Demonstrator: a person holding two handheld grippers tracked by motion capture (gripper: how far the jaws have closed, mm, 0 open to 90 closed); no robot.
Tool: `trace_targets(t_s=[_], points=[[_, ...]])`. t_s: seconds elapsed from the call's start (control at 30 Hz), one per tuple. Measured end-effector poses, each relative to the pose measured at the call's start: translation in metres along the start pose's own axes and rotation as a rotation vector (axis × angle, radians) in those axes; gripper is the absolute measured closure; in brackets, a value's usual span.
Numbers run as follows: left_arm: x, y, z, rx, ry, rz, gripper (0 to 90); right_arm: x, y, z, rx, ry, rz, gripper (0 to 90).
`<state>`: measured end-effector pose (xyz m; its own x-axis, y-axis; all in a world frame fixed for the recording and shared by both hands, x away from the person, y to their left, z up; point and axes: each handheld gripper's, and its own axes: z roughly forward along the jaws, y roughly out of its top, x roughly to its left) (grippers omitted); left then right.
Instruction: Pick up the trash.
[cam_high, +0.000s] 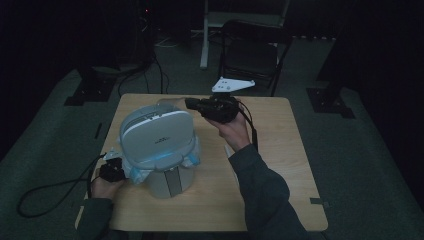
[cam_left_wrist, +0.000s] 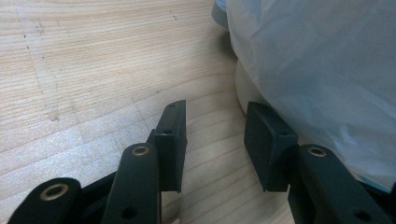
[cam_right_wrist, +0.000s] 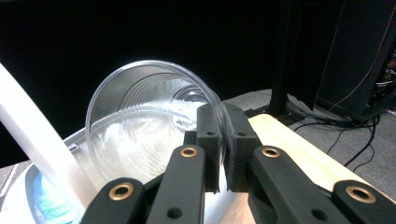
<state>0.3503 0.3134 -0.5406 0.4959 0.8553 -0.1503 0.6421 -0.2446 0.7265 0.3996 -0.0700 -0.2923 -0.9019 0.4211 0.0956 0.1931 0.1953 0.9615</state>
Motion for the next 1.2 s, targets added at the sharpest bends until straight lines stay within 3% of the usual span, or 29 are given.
trace_targets(t_s=[0.9, 1.2], points=[[0.0, 0.0, 0.0, 0.0, -0.005, -0.004, 60.1, 0.011, 0.007, 0.014, -0.006, 0.095, -0.016, 86.0], [0.0, 0.0, 0.0, -0.001, -0.006, -0.004, 60.1, 0.01, 0.007, 0.015, -0.009, 0.116, 0.001, 85.5]])
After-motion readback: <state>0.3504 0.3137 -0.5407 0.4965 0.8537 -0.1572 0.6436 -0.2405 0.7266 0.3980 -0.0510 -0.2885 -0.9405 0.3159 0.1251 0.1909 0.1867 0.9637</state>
